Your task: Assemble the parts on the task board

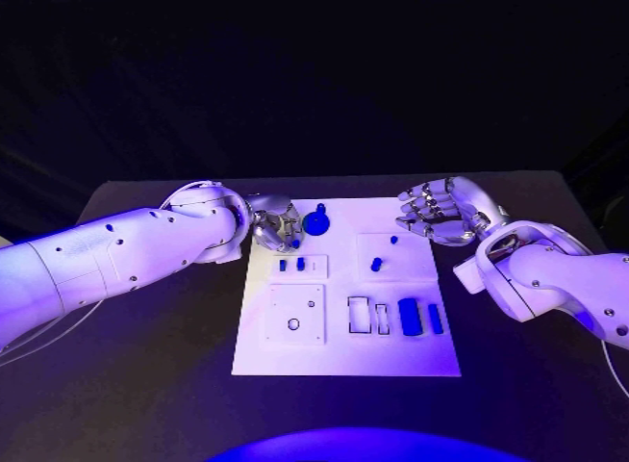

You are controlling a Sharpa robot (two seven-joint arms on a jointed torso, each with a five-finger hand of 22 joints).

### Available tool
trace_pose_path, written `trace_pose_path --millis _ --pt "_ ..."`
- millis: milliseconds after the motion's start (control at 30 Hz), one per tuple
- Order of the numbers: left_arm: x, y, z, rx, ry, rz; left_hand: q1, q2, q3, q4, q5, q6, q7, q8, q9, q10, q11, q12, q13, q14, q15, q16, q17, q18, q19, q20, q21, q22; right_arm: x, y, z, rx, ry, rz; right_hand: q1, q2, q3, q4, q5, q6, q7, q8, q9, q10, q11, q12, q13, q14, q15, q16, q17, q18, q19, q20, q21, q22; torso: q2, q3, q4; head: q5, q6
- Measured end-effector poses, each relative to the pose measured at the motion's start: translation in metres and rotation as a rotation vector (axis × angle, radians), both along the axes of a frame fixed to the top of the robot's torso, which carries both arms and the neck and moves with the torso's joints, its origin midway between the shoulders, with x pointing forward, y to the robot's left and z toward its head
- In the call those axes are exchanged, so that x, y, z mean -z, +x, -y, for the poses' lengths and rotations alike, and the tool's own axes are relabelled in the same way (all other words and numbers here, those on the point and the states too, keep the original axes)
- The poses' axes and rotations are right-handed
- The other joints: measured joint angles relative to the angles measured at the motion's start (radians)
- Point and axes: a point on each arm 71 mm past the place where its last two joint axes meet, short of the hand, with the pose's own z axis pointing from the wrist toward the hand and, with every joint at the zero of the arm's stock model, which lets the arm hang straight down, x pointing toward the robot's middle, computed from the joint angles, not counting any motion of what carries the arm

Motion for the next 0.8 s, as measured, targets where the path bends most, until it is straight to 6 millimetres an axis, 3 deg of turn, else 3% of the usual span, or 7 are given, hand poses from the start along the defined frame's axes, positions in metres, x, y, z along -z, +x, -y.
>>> trace_pose_path --millis 100,533,800 --pt "0.000 0.000 -0.001 -0.001 -0.002 0.001 -0.001 -0.001 -0.004 0.002 0.000 -0.026 -0.007 -0.017 -0.007 -0.024 0.003 0.020 0.014 -0.009 0.001 0.000 -0.006 0.000 -0.009 0.002 -0.007 -0.013 0.000 0.000 0.000 0.000 0.000 0.000 0.000 0.000 0.000 0.000 0.000 0.000 0.000 0.000 0.000 0.000 0.000 0.000 0.000 -0.004 0.004 0.000 -0.001 0.000 0.000 0.000 0.000 -0.001 0.000 0.0000 0.0000 0.000 0.001" --pt "-0.001 -0.001 -0.005 -0.009 -0.009 0.006 -0.001 -0.001 -0.016 -0.005 0.000 -0.026 -0.007 -0.021 -0.009 -0.111 0.014 0.105 0.069 -0.027 0.013 0.014 -0.020 0.000 -0.033 0.011 -0.019 -0.030 0.001 0.000 0.001 0.002 -0.002 -0.002 0.000 0.000 0.000 0.000 0.000 0.000 0.000 0.000 0.000 0.000 0.000 0.000 0.000 -0.004 0.004 0.000 -0.002 0.000 0.000 0.000 0.000 -0.001 0.000 -0.0005 -0.0002 0.000 0.001" --pt "-0.003 -0.001 -0.018 -0.033 -0.010 0.007 -0.001 -0.001 -0.016 -0.005 0.000 -0.026 -0.007 -0.033 -0.012 -0.147 0.020 0.139 0.088 -0.046 0.019 0.015 -0.044 0.000 -0.053 0.015 -0.030 -0.050 0.002 0.004 0.006 0.014 -0.012 -0.007 0.004 -0.004 0.000 0.000 0.000 0.000 0.000 -0.004 -0.002 0.000 0.000 -0.006 -0.001 -0.004 0.004 0.000 -0.008 0.000 -0.004 0.004 0.000 -0.005 -0.001 -0.0005 -0.0005 -0.002 0.003"
